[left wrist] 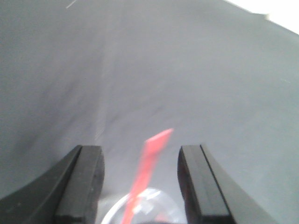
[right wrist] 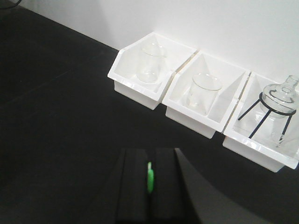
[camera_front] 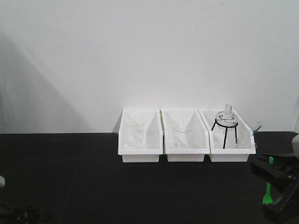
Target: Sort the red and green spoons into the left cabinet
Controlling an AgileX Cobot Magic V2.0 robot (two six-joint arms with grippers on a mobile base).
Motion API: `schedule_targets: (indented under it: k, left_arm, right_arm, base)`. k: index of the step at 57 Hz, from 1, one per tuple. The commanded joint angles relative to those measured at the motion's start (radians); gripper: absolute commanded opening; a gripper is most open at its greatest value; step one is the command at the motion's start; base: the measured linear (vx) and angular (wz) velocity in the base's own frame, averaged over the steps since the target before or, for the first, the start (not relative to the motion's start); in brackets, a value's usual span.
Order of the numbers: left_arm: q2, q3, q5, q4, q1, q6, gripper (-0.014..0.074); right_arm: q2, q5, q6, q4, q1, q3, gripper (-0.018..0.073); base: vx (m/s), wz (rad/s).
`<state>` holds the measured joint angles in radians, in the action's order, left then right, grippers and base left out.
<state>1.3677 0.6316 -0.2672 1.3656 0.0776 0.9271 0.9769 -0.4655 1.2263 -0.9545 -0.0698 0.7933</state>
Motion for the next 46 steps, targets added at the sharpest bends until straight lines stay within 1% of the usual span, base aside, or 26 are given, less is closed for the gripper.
schedule_targets:
  k: [1, 8, 11, 18, 27, 28, 34, 46]
  left_arm:
    - [-0.021, 0.034, -0.014, 0.016, 0.002, 0.021, 0.0462]
    - [-0.021, 0.034, -0.025, -0.03, 0.002, 0.018, 0.0461]
    - [-0.019, 0.034, -0.022, -0.034, 0.002, 0.018, 0.0461]
    - [0.013, 0.034, -0.026, -0.037, 0.002, 0.02, 0.0461]
    - [0.089, 0.034, -0.04, -0.037, 0.002, 0.021, 0.0461]
    - [0.113, 0.034, -0.038, -0.035, 0.002, 0.032, 0.0461]
    - [0.127, 0.034, -0.041, -0.034, 0.002, 0.07, 0.0459]
    - [0.127, 0.034, -0.037, -0.027, 0.002, 0.071, 0.0421]
  right_arm:
    - [-0.009, 0.048, 0.001, -0.034, 0.003, 0.033, -0.0003]
    - [-0.009, 0.048, 0.001, -0.034, 0.003, 0.033, -0.0003]
    - [-0.009, 0.048, 0.001, -0.034, 0.003, 0.033, -0.0003]
    - [-0.009, 0.047, 0.001, -0.034, 0.003, 0.033, -0.0003]
    - [-0.009, 0.047, 0.001, -0.034, 0.003, 0.033, -0.0003]
    - [-0.009, 0.043, 0.001, -0.034, 0.003, 0.033, -0.0003]
    - [-0.009, 0.038, 0.001, -0.034, 0.003, 0.033, -0.0003]
    - [-0.009, 0.035, -0.001, -0.034, 0.003, 0.033, -0.0003]
  base:
    - [0.0, 0.0]
    - [0.0, 0.0]
    - [0.0, 0.0]
    - [0.0, 0.0]
    - [0.0, 0.0]
    - [0.0, 0.0]
    - [0.0, 0.0]
    - [0.0, 0.0]
